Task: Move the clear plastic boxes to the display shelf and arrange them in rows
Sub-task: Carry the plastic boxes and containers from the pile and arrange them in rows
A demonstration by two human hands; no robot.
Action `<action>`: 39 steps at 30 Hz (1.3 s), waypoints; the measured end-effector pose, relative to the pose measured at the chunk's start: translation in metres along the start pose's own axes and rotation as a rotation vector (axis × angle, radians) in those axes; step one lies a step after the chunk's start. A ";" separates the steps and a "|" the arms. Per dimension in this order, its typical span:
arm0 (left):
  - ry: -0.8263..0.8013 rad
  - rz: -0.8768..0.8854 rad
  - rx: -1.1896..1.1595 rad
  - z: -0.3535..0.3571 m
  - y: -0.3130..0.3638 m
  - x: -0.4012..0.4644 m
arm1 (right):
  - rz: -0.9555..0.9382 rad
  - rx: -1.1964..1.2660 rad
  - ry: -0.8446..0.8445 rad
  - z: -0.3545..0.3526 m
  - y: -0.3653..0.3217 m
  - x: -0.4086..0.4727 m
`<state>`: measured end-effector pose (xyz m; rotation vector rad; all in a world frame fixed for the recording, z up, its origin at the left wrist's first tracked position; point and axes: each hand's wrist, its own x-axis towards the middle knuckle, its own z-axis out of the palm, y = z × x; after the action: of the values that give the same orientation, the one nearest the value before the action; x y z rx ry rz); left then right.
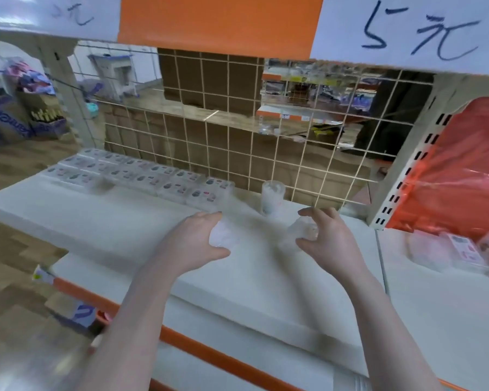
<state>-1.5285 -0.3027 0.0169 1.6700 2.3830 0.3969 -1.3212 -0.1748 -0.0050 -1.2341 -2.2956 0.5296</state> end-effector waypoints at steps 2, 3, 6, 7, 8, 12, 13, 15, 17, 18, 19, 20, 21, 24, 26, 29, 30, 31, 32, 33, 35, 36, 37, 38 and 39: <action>-0.017 0.025 0.003 0.001 0.002 0.009 | 0.020 -0.063 -0.028 -0.003 0.006 0.011; -0.017 0.038 0.001 0.002 0.002 0.014 | 0.016 -0.095 -0.040 -0.005 0.007 0.017; -0.031 0.067 0.002 0.001 0.001 0.026 | -0.011 -0.140 -0.071 -0.006 0.008 0.031; -0.040 0.074 0.008 0.001 0.001 0.029 | -0.021 -0.155 -0.084 -0.006 0.007 0.036; -0.045 0.081 0.014 0.000 0.000 0.032 | -0.030 -0.177 -0.102 -0.005 0.007 0.041; -0.066 0.115 0.005 -0.002 -0.006 0.041 | -0.057 -0.217 -0.180 0.000 0.000 0.056; -0.070 0.126 0.010 -0.003 -0.008 0.043 | -0.063 -0.214 -0.200 0.001 -0.002 0.058; -0.077 0.140 0.014 -0.004 -0.013 0.046 | -0.067 -0.215 -0.244 0.002 -0.004 0.061; -0.089 0.144 0.005 -0.005 -0.016 0.050 | -0.060 -0.225 -0.282 0.001 -0.005 0.062; -0.094 0.147 0.001 -0.005 -0.018 0.051 | -0.054 -0.224 -0.297 0.000 -0.006 0.062; -0.098 0.149 -0.006 -0.006 -0.019 0.052 | -0.044 -0.216 -0.304 0.000 -0.007 0.062; -0.101 0.148 -0.016 -0.007 -0.020 0.053 | -0.027 -0.204 -0.297 -0.001 -0.009 0.062; -0.102 0.149 -0.023 -0.008 -0.020 0.055 | -0.007 -0.202 -0.274 -0.001 -0.012 0.062; -0.103 0.148 -0.023 -0.010 -0.021 0.058 | 0.034 -0.422 -0.175 0.000 -0.021 0.063; -0.104 0.149 -0.021 -0.010 -0.022 0.061 | 0.065 -0.551 -0.167 0.000 -0.026 0.065; -0.104 0.149 -0.024 -0.011 -0.022 0.063 | 0.096 -0.499 -0.250 -0.005 -0.032 0.071; -0.107 0.148 -0.020 -0.011 -0.023 0.063 | 0.096 -0.472 -0.297 -0.008 -0.033 0.073; -0.108 0.146 -0.014 -0.010 -0.023 0.064 | 0.089 -0.453 -0.346 -0.011 -0.035 0.075; -0.109 0.145 -0.011 -0.010 -0.023 0.064 | 0.075 -0.446 -0.392 -0.014 -0.036 0.077; -0.107 0.147 -0.010 -0.010 -0.023 0.064 | 0.057 -0.449 -0.432 -0.017 -0.037 0.079; -0.102 0.158 -0.014 -0.009 -0.023 0.064 | 0.016 -0.464 -0.494 -0.020 -0.037 0.082; -0.099 0.165 -0.014 -0.009 -0.022 0.064 | 0.000 -0.468 -0.507 -0.020 -0.036 0.083; -0.096 0.169 -0.013 -0.010 -0.022 0.063 | -0.010 -0.464 -0.509 -0.020 -0.035 0.083; -0.094 0.171 -0.012 -0.010 -0.022 0.063 | -0.012 -0.449 -0.504 -0.019 -0.033 0.084; -0.092 0.174 -0.011 -0.010 -0.022 0.063 | -0.012 -0.417 -0.494 -0.019 -0.032 0.083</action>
<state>-1.5723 -0.2516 0.0185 1.8548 2.1750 0.3515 -1.3716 -0.1186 0.0464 -1.3945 -2.9403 0.3931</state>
